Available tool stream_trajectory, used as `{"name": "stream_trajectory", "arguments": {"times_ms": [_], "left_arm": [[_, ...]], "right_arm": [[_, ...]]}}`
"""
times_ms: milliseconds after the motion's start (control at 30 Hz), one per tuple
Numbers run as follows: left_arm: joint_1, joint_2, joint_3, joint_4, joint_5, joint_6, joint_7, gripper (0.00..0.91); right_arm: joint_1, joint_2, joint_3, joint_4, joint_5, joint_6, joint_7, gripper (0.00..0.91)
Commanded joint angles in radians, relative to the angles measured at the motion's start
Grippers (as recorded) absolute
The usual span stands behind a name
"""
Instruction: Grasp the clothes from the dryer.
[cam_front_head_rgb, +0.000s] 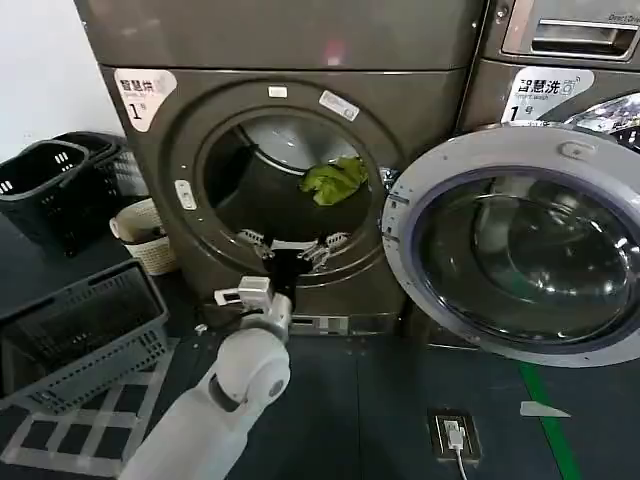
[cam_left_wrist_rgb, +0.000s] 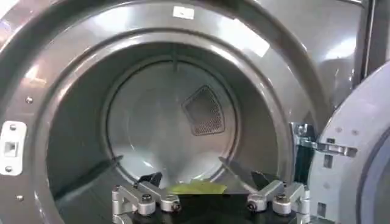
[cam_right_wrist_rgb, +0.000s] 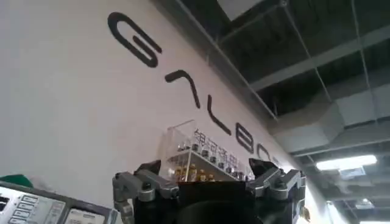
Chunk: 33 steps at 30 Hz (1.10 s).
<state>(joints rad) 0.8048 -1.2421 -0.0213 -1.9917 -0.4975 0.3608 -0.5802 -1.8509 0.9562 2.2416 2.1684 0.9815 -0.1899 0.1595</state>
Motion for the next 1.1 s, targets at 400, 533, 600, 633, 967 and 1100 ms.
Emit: {"name": "stream_trajectory", "arguments": {"times_ms": [400,533,600,633,967,1100], "left_arm": [[-0.023,-0.001,-0.005,0.020,-0.003,0.000,0.000,0.907],[-0.024,-0.004,-0.005,0.022,-0.003,0.000,0.000,0.907],[-0.024,-0.004,-0.005,0.022,-0.003,0.000,0.000,0.907],[-0.024,-0.004,-0.004,0.022,-0.003,0.000,0.000,0.907],[-0.022,-0.004,-0.003,0.023,-0.002,0.000,0.001,0.907],[-0.025,-0.006,-0.001,0.025,-0.002,0.000,0.001,0.907]], "right_arm": [[0.000,0.016,0.005,-0.001,-0.024,0.004,-0.002,0.907],[-0.001,0.011,0.009,-0.005,-0.024,0.004,-0.003,0.907],[-0.001,0.011,0.009,-0.006,-0.024,0.005,-0.004,0.907],[0.000,0.011,0.009,-0.007,-0.024,0.005,-0.004,0.907],[0.001,0.003,0.011,-0.015,-0.025,0.007,-0.005,0.907],[0.001,0.002,0.013,-0.017,-0.025,0.007,-0.006,0.907]]}}
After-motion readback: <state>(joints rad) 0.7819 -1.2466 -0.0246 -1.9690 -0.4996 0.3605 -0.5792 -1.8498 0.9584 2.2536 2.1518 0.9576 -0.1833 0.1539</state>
